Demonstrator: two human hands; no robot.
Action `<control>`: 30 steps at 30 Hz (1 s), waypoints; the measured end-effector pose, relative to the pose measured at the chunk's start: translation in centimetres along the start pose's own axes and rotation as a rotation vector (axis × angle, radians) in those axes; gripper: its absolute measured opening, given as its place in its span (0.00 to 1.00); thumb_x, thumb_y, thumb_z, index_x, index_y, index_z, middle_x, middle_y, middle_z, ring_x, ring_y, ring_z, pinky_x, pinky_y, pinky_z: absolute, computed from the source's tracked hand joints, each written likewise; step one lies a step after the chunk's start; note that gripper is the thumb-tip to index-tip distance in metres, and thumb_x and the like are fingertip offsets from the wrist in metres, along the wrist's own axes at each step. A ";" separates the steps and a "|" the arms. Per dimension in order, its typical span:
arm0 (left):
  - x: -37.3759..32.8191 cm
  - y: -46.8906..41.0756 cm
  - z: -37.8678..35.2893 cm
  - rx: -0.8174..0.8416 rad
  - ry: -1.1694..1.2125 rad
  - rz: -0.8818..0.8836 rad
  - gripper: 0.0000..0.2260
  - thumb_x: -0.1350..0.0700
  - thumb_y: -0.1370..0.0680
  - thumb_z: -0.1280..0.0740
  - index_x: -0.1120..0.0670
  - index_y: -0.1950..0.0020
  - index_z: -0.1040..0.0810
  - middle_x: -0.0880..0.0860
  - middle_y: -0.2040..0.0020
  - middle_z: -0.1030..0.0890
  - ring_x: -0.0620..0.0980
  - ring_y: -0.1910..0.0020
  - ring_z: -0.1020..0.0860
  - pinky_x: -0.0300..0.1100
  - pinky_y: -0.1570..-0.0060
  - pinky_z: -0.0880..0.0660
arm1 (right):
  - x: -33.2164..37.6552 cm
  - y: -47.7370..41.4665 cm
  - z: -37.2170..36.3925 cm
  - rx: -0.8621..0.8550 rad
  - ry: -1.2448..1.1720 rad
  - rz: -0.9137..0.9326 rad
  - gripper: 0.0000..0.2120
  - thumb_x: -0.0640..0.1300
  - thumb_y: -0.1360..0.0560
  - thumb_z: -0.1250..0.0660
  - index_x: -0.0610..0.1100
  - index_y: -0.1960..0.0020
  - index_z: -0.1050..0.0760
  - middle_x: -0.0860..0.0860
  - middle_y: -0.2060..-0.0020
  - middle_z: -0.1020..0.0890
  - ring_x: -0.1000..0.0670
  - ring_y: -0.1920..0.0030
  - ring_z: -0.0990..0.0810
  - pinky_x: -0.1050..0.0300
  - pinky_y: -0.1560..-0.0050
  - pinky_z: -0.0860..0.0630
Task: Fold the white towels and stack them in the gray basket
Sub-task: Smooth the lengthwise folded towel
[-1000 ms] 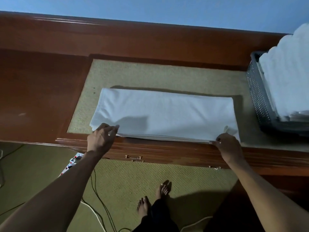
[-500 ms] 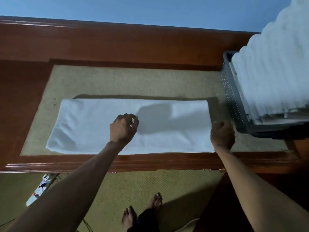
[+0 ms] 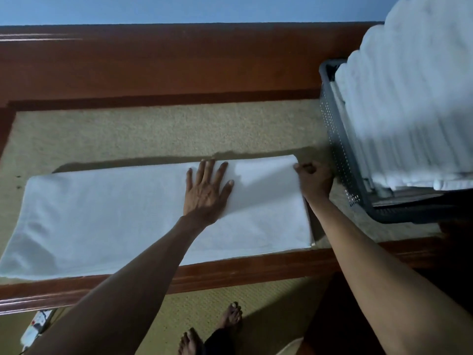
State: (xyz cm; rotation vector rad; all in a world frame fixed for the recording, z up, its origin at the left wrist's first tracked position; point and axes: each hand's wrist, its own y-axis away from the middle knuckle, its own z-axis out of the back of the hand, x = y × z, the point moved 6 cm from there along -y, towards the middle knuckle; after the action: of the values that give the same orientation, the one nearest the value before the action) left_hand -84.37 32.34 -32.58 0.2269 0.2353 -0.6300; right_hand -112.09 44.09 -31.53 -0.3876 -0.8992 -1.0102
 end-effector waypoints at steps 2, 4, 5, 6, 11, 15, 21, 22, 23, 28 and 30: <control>0.1 0.0 -0.1 -0.001 -0.015 0.006 0.28 0.36 0.16 0.58 0.42 0.16 0.51 0.49 0.15 0.53 0.50 0.17 0.57 0.57 0.20 0.59 | 0.5 -0.8 -0.3 -0.049 0.064 0.024 0.05 0.44 0.28 0.25 0.44 0.59 0.17 0.44 0.59 0.16 0.44 0.57 0.19 0.53 0.58 0.25; 0.0 0.0 -0.1 -0.001 -0.030 0.016 0.29 0.35 0.16 0.59 0.42 0.16 0.53 0.49 0.15 0.54 0.50 0.17 0.58 0.57 0.20 0.60 | 1.2 -0.4 -0.3 -0.100 0.169 0.066 0.06 0.45 0.26 0.26 0.42 0.56 0.17 0.40 0.53 0.18 0.39 0.50 0.20 0.50 0.51 0.25; -0.1 0.0 -0.1 -0.005 -0.036 0.024 0.29 0.35 0.16 0.59 0.42 0.16 0.53 0.48 0.15 0.54 0.49 0.17 0.58 0.56 0.20 0.60 | 1.8 0.2 -0.2 -0.148 0.253 0.123 0.08 0.45 0.24 0.27 0.39 0.52 0.18 0.39 0.50 0.19 0.38 0.47 0.21 0.50 0.48 0.28; -0.1 0.1 -0.1 -0.009 -0.039 0.032 0.29 0.35 0.16 0.60 0.42 0.16 0.53 0.48 0.15 0.55 0.49 0.17 0.58 0.56 0.20 0.60 | 2.8 1.2 -0.2 -0.215 0.343 0.226 0.10 0.45 0.23 0.29 0.37 0.48 0.20 0.37 0.47 0.20 0.38 0.44 0.23 0.49 0.45 0.30; -0.1 0.1 -0.1 -0.017 -0.054 0.036 0.29 0.35 0.17 0.61 0.42 0.16 0.54 0.49 0.15 0.55 0.49 0.17 0.58 0.55 0.20 0.60 | 6.2 7.0 -5.2 0.021 0.425 0.709 0.20 0.49 0.16 0.39 0.41 0.28 0.28 0.38 0.26 0.31 0.41 0.28 0.32 0.47 0.30 0.35; -0.2 0.1 -0.1 -0.023 -0.058 0.021 0.29 0.35 0.16 0.59 0.42 0.16 0.54 0.49 0.15 0.55 0.49 0.17 0.59 0.55 0.19 0.60 | 2.3 7.9 -6.5 0.398 0.691 0.726 0.31 0.64 0.16 0.54 0.51 0.17 0.46 0.47 0.17 0.50 0.46 0.18 0.53 0.40 0.20 0.50; -0.3 0.2 -0.1 -0.034 -0.076 0.042 0.29 0.35 0.16 0.61 0.42 0.16 0.53 0.49 0.15 0.54 0.49 0.17 0.58 0.56 0.19 0.59 | -1.5 3.4 -0.5 0.210 0.715 0.313 0.37 0.68 0.19 0.62 0.47 0.17 0.47 0.44 0.18 0.47 0.41 0.18 0.51 0.37 0.20 0.53; -0.3 0.1 -0.1 -0.036 -0.079 0.047 0.29 0.35 0.16 0.62 0.42 0.16 0.53 0.49 0.15 0.53 0.49 0.17 0.57 0.56 0.19 0.59 | -0.7 4.1 -0.7 0.167 0.687 0.359 0.36 0.65 0.18 0.61 0.45 0.17 0.47 0.43 0.18 0.47 0.41 0.18 0.51 0.38 0.20 0.53; -0.3 0.1 -0.2 -0.035 -0.080 0.049 0.29 0.35 0.16 0.62 0.42 0.16 0.53 0.49 0.15 0.53 0.49 0.17 0.57 0.56 0.19 0.59 | 0.5 5.0 -1.3 0.132 0.655 0.421 0.34 0.62 0.16 0.59 0.44 0.17 0.47 0.43 0.18 0.47 0.42 0.18 0.51 0.39 0.20 0.53; -0.3 0.1 -0.3 -0.062 -0.077 0.036 0.29 0.35 0.16 0.60 0.42 0.16 0.53 0.50 0.15 0.52 0.50 0.17 0.56 0.56 0.19 0.58 | 4.0 10.7 -6.6 0.230 0.565 0.640 0.28 0.56 0.14 0.52 0.44 0.18 0.44 0.42 0.18 0.47 0.42 0.18 0.51 0.43 0.19 0.54; -0.1 0.1 -0.4 -0.054 -0.086 0.032 0.29 0.35 0.16 0.60 0.42 0.16 0.53 0.50 0.15 0.53 0.50 0.17 0.56 0.56 0.19 0.58 | 2.9 11.7 -7.4 0.321 0.628 0.682 0.28 0.57 0.14 0.54 0.47 0.18 0.45 0.44 0.18 0.48 0.44 0.18 0.52 0.41 0.19 0.50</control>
State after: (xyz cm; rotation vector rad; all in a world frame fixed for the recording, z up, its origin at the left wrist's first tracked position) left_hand -84.45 32.64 -32.86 0.1512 0.1657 -0.5990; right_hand -97.99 43.56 -32.30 -0.0711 -0.2980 -0.3021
